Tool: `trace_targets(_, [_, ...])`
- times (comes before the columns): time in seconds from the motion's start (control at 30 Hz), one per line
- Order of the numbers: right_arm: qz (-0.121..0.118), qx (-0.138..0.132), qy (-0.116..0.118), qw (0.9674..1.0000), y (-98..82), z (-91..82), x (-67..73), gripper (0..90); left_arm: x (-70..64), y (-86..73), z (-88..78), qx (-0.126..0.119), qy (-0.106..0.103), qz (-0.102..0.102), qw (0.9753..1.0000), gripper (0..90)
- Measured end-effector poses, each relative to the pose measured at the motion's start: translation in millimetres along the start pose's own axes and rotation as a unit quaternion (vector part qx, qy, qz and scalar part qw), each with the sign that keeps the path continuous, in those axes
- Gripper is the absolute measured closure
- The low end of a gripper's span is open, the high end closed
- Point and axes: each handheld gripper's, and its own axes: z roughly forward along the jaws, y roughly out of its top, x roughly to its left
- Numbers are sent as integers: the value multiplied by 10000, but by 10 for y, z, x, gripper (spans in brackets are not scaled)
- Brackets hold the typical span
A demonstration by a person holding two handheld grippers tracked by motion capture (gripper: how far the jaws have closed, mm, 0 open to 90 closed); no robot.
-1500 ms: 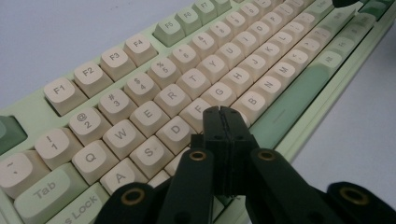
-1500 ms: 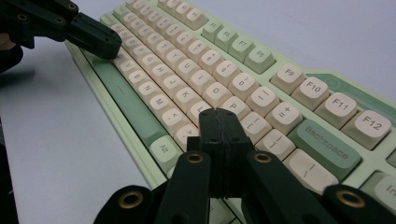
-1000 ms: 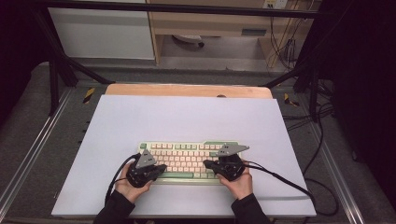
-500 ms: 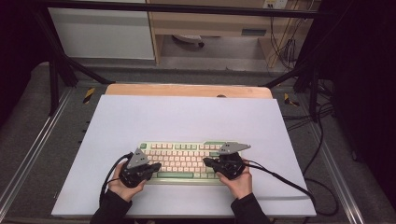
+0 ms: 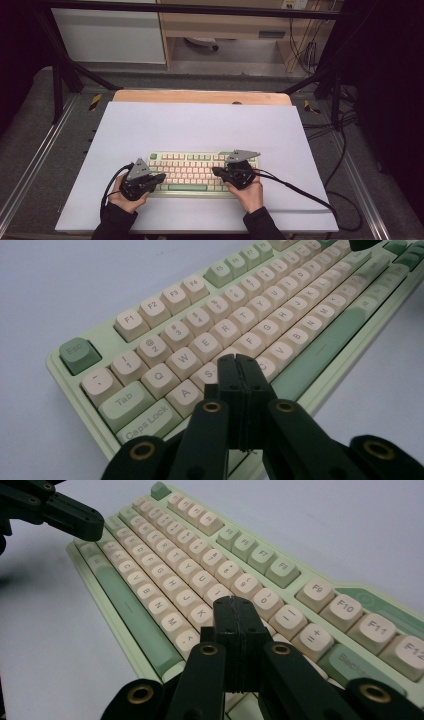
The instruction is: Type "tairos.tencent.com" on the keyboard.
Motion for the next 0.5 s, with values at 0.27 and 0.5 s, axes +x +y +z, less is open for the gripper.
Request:
trace_targets(0.27, [-4,92,-71,9999,71,164,35,900,36,-25,-29,-20,28,-56,10000,898])
trace_targets(0.5, [46,181,-132,9997,65,276,8,900,50,-31,-44,-32,35,-65,10000,898])
